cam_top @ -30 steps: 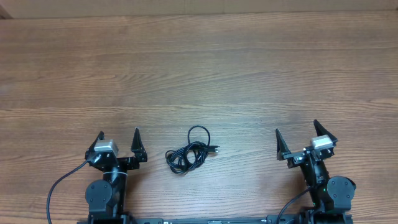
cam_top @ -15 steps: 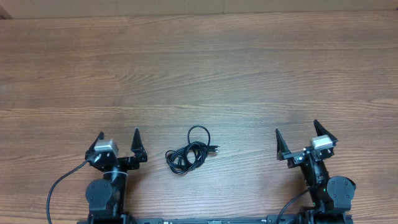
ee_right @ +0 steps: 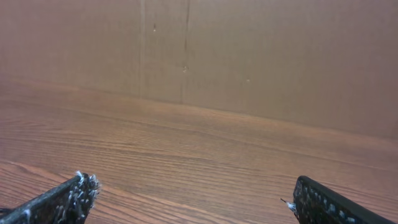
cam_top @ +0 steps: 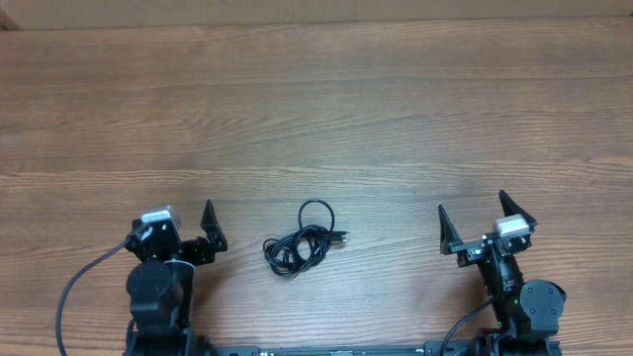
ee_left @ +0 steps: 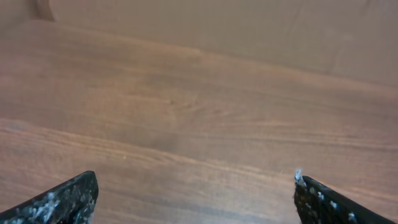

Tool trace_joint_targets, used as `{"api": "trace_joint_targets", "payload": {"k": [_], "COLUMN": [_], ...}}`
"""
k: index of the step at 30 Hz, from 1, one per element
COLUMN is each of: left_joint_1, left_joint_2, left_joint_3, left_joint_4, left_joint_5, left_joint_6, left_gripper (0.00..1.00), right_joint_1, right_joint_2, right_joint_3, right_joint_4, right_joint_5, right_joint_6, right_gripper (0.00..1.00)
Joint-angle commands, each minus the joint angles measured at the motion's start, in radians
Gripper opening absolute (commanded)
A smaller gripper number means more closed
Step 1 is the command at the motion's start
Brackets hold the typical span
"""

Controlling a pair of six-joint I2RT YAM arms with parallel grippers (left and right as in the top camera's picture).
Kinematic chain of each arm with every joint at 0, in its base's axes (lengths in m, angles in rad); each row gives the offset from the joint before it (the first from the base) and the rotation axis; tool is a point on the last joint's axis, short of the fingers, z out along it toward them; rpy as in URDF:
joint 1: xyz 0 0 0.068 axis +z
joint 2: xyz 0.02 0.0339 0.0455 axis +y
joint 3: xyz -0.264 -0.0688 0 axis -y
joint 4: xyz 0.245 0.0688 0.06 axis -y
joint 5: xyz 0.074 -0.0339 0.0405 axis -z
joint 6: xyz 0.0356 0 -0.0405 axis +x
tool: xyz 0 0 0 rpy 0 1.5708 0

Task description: Untangle cables

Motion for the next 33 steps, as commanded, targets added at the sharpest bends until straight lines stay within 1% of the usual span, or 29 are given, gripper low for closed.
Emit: {"api": "trace_joint_targets", "payload": {"k": [1,9,16,24,28,31,33], "left_joint_1": [0.010,0.010,0.010,0.010,0.010,0.010,0.010], "left_joint_2": [0.080,0.287,0.412,0.545,0.601,0.634,0.665], "left_joint_3": [0.110,0.338,0.489,0.682,0.747,0.773,0.785], "left_joint_4": [-0.046,-0.220,-0.337,-0.521,-0.577,-0.586,-0.587], "left_joint_5": [-0.009,-0.008,0.019,0.077,0.103,0.127,0.168], "left_joint_6": [0.008,0.008,0.008,0.008,0.008,0.008,0.008], "left_gripper": [1.00,1.00,1.00,1.00,1.00,1.00,1.00], "right_joint_1": [-0.006,-0.006,-0.006,-0.006,-0.006,-0.006,-0.006], "right_joint_2": [-0.009,-0.009,-0.009,-0.009,-0.009,-0.009,-0.009], "right_joint_3": [-0.010,-0.010,-0.010,-0.010,-0.010,-0.010,-0.010], "right_joint_4": [0.005,0.005,0.005,0.005,0.005,0.005,0.005], "right_joint_5": [0.007,0.007,0.007,0.007,0.007,0.007,0.007], "right_joint_6": [0.000,0.000,-0.001,0.000,-0.001,-0.001,0.000], "right_gripper": [1.00,1.00,1.00,1.00,1.00,1.00,1.00]}}
